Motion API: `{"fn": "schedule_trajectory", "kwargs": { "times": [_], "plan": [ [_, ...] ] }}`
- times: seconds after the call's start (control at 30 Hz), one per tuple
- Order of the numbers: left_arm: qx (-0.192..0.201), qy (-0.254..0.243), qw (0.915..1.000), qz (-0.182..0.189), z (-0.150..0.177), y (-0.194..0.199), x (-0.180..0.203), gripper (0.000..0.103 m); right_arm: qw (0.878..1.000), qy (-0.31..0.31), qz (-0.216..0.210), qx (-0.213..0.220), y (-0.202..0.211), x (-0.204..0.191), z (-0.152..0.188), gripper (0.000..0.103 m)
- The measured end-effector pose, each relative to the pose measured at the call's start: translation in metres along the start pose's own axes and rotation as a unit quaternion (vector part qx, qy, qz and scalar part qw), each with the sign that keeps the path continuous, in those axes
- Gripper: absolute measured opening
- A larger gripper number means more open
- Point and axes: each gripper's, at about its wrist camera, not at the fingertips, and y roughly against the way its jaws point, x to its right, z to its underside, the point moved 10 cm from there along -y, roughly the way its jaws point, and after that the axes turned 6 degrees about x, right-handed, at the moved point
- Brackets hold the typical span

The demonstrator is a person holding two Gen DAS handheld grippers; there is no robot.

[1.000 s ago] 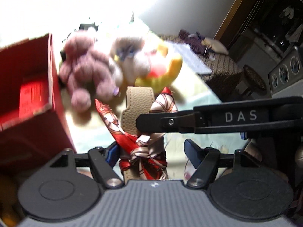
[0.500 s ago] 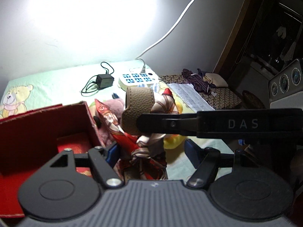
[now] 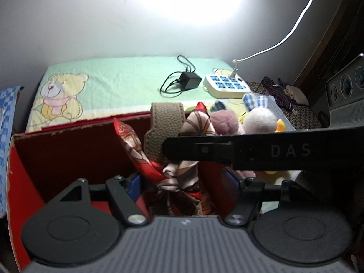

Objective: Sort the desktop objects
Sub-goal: 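Lift the sandal with scarf in the right gripper toward the cardboard box, then lower the sandal into the cardboard box beside the red box and release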

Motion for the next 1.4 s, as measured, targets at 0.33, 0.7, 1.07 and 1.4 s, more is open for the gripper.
{"fn": "schedule_trajectory", "kwargs": {
  "times": [0.33,0.7,1.07,1.4],
  "plan": [
    [-0.115,0.06,0.9915,-0.011,0.038,-0.044,-0.048,0.072,0.993,-0.034,0.031,-0.112,-0.064,0.017,0.032,0.022],
    [-0.206,0.1,0.9733,-0.013,0.057,-0.074,-0.061,0.072,0.981,-0.013,0.082,-0.178,-0.086,0.033,0.046,0.026],
    [-0.209,0.091,0.9736,-0.016,0.061,-0.071,-0.06,0.072,0.978,-0.011,0.109,-0.176,-0.083,0.041,0.047,0.027],
    [-0.203,0.081,0.9757,-0.012,0.064,-0.063,-0.058,0.072,0.982,-0.002,0.118,-0.15,-0.082,0.043,0.041,0.027]
  ]
}}
